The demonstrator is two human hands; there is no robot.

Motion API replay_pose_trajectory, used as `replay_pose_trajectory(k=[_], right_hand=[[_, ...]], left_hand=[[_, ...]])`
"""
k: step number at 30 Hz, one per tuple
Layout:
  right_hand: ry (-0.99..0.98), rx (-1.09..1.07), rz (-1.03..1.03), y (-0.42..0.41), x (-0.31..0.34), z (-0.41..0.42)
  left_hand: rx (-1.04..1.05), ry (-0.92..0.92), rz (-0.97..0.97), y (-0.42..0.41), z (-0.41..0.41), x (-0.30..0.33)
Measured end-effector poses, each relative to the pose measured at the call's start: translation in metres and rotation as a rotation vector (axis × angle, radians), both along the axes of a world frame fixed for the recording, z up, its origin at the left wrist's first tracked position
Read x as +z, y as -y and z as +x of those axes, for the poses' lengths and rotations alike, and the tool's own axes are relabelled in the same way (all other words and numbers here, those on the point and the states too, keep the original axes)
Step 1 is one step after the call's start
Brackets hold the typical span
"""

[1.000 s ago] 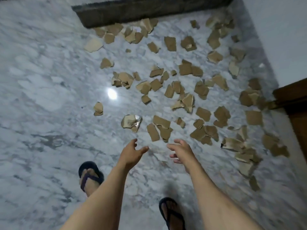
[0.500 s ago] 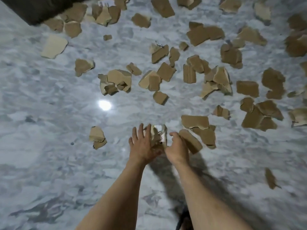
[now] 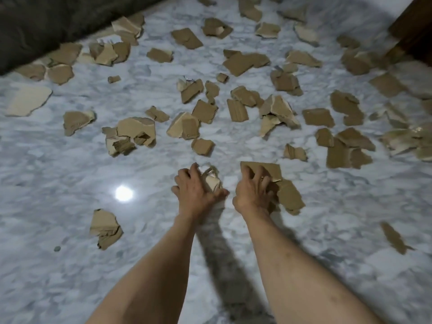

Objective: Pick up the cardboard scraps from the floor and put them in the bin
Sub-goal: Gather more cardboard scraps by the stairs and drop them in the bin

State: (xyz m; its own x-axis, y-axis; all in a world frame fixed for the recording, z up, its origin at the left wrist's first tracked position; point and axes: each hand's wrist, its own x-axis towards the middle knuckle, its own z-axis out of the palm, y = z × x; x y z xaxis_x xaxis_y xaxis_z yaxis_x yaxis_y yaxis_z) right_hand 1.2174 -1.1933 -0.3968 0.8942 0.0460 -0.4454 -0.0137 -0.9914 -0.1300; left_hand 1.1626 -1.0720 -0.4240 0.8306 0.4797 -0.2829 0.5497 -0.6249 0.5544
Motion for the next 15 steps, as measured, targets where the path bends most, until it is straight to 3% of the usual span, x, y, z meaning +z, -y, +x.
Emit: replay_pose_trajectory(k=[9,15], right_hand=[[-0.007,-0.132,0.435,0.008,0.033,0.009],[0.015,-0.144,0.513,0.016,0.028,0.046]], left_hand=[[0.099,0.066,-0.22,-0.026,-0.017,0.024],[0.29,0.011,-0.257,-0.075,-0.061,0.031]])
